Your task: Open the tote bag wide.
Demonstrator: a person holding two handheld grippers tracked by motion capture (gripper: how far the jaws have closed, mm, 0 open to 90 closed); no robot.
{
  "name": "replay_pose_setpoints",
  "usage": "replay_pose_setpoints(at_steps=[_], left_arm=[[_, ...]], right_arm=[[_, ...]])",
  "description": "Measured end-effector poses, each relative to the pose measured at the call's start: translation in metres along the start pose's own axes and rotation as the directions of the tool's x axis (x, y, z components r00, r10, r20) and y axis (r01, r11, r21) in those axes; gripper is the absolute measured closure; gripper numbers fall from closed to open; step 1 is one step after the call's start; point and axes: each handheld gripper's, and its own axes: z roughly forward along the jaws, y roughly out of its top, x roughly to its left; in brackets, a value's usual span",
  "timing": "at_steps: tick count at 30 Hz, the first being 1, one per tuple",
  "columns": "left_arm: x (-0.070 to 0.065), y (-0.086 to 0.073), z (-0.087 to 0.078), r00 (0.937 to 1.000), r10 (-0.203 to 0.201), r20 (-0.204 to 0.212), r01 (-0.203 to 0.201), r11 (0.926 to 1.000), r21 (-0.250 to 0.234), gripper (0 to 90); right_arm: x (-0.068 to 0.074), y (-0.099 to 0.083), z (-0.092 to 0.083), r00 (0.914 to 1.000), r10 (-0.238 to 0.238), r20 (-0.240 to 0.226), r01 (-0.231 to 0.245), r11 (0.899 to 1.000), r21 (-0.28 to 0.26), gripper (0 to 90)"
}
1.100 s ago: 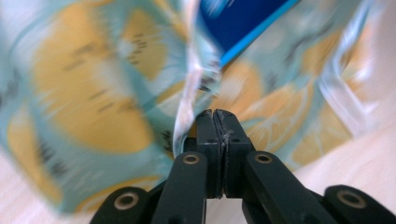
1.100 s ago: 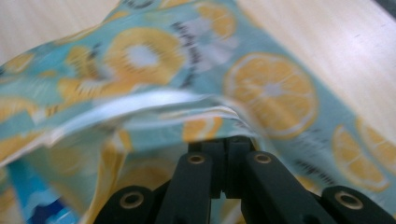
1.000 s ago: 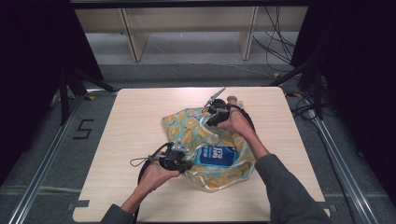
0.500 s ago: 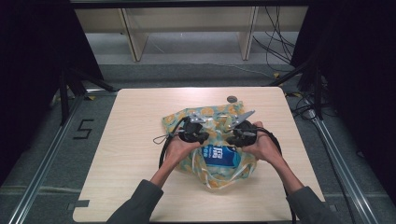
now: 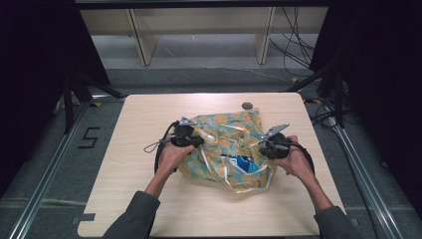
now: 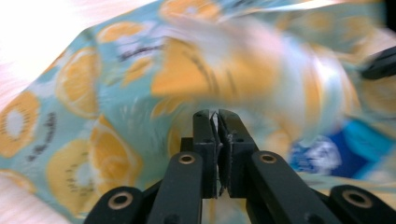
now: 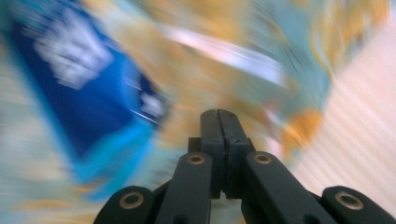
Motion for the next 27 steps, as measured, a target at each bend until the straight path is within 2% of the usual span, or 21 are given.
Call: replay_pose_setpoints(at_steps=[1, 2, 3, 4, 7, 8, 11, 12, 13, 15, 17, 18, 19, 20, 21, 22, 23, 25, 26, 27], left_arm=[[-0.005, 0.001, -0.004, 0.9997, 0.013, 0.021, -0.013, 0.9999, -0.003, 84.8], [-0.011, 0.000, -0.009, 0.9985, 0.024, 0.049, -0.023, 0.9997, -0.009, 83.9], [-0.018, 0.000, -0.014, 0.9973, 0.046, 0.057, -0.046, 0.9989, -0.011, 83.6], [-0.022, -0.001, -0.019, 0.9958, 0.062, 0.067, -0.061, 0.9980, -0.016, 83.5], [-0.030, 0.002, -0.028, 0.9929, 0.069, 0.097, -0.064, 0.9965, -0.054, 83.7], [-0.034, 0.007, -0.030, 0.9926, 0.065, 0.103, -0.055, 0.9940, -0.094, 83.8], [-0.037, 0.023, -0.027, 0.9932, 0.080, 0.084, -0.069, 0.9886, -0.134, 85.6], [-0.036, 0.030, -0.023, 0.9924, 0.096, 0.077, -0.085, 0.9879, -0.130, 86.2], [-0.034, 0.035, -0.016, 0.9931, 0.103, 0.058, -0.094, 0.9871, -0.129, 86.9], [-0.023, 0.042, 0.000, 0.9945, 0.104, -0.012, -0.105, 0.9901, -0.093, 87.8], [-0.006, 0.041, 0.016, 0.9956, 0.061, -0.072, -0.066, 0.9954, -0.069, 87.9], [0.004, 0.039, 0.021, 0.9962, 0.028, -0.083, -0.033, 0.9971, -0.068, 88.5], [0.013, 0.036, 0.026, 0.9956, -0.013, -0.093, 0.007, 0.9979, -0.065, 88.7], [0.022, 0.032, 0.029, 0.9949, -0.019, -0.099, 0.016, 0.9994, -0.031, 88.7], [0.028, 0.028, 0.032, 0.9928, -0.022, -0.117, 0.021, 0.9998, -0.005, 88.8], [0.032, 0.023, 0.035, 0.9921, -0.022, -0.123, 0.024, 0.9996, 0.017, 88.8], [0.035, 0.019, 0.037, 0.9908, -0.016, -0.135, 0.021, 0.9991, 0.037, 88.8], [0.038, 0.009, 0.039, 0.9898, -0.005, -0.142, 0.013, 0.9983, 0.057, 88.9], [0.040, 0.006, 0.038, 0.9901, -0.023, -0.139, 0.031, 0.9983, 0.049, 88.9], [0.042, 0.004, 0.036, 0.9909, -0.041, -0.128, 0.047, 0.9980, 0.042, 88.8]], right_arm=[[0.007, 0.003, -0.004, 0.9986, -0.047, 0.024, 0.048, 0.998, -0.038, 90.0], [0.016, 0.007, -0.009, 0.9991, -0.041, 0.009, 0.041, 0.998, -0.053, 90.0], [0.026, 0.012, -0.014, 0.9971, -0.055, -0.053, 0.050, 0.995, -0.092, 90.0], [0.031, 0.016, -0.016, 0.9968, -0.053, -0.059, 0.046, 0.992, -0.116, 90.0], [0.025, 0.028, -0.013, 0.9975, -0.054, -0.046, 0.047, 0.989, -0.137, 90.0], [0.021, 0.033, -0.010, 0.9982, -0.038, -0.046, 0.031, 0.989, -0.142, 90.0], [0.001, 0.052, 0.002, 0.9992, -0.023, -0.034, 0.016, 0.984, -0.175, 90.0], [-0.004, 0.056, 0.004, 0.9995, -0.018, -0.028, 0.013, 0.984, -0.180, 90.0], [-0.009, 0.060, 0.010, 0.9996, 0.007, -0.028, -0.013, 0.981, -0.195, 90.0], [-0.021, 0.067, 0.020, 0.9991, 0.036, -0.022, -0.039, 0.981, -0.190, 90.0], [-0.032, 0.070, 0.032, 0.9982, 0.059, -0.016, -0.060, 0.984, -0.167, 90.0], [-0.036, 0.070, 0.038, 0.9971, 0.075, -0.013, -0.076, 0.983, -0.165, 90.0], [-0.039, 0.070, 0.042, 0.9927, 0.118, -0.025, -0.121, 0.981, -0.153, 90.0], [-0.044, 0.068, 0.049, 0.9917, 0.125, -0.028, -0.128, 0.976, -0.174, 90.0], [-0.048, 0.067, 0.053, 0.9911, 0.130, -0.028, -0.133, 0.979, -0.156, 90.0], [-0.051, 0.065, 0.056, 0.9877, 0.155, -0.020, -0.156, 0.976, -0.151, 90.0], [-0.054, 0.064, 0.059, 0.9869, 0.160, -0.020, -0.161, 0.974, -0.158, 90.0], [-0.055, 0.062, 0.060, 0.9831, 0.178, -0.043, -0.182, 0.973, -0.144, 90.0], [-0.055, 0.062, 0.060, 0.9870, 0.157, -0.031, -0.160, 0.976, -0.146, 90.0], [-0.053, 0.062, 0.058, 0.9844, 0.172, -0.039, -0.176, 0.972, -0.154, 90.0]])
